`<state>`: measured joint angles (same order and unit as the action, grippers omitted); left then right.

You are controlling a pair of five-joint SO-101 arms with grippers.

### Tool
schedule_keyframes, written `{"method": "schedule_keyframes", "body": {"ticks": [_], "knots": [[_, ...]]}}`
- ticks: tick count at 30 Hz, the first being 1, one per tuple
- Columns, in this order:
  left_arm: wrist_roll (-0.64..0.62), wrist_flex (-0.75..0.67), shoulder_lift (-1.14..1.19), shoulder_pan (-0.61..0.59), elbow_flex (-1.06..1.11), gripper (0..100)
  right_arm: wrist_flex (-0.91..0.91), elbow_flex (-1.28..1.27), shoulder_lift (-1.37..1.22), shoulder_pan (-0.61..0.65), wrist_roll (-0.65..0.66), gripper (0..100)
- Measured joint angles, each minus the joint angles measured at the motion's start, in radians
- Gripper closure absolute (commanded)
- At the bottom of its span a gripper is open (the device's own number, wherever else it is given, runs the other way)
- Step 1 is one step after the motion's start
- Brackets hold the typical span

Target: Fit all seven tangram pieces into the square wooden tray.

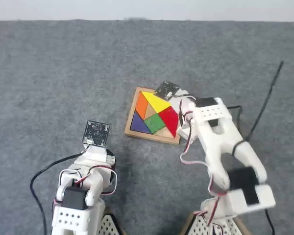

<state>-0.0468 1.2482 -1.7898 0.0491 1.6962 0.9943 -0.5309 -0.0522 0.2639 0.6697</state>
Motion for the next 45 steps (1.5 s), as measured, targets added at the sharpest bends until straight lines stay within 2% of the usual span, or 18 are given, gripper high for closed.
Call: {"method": "schedule_keyframes", "body": {"ticks": [7,14,18,26,45], "knots": [[0.0,0.0,0.0,0.0,0.0,99,-0.041,0.08,-0.147,-0.018,0.021,76.0],[0.0,0.0,0.0,0.0,0.0,99,-0.041,0.101,-0.164,-0.018,0.018,76.0],[0.0,0.0,0.0,0.0,0.0,99,-0.041,0.101,-0.166,-0.017,-0.061,76.7],[0.0,0.0,0.0,0.0,0.0,99,-0.046,0.115,-0.166,-0.028,-0.083,90.1],[0.0,0.0,0.0,0.0,0.0,99,-0.008,0.121,-0.115,-0.031,-0.091,90.5]]}}
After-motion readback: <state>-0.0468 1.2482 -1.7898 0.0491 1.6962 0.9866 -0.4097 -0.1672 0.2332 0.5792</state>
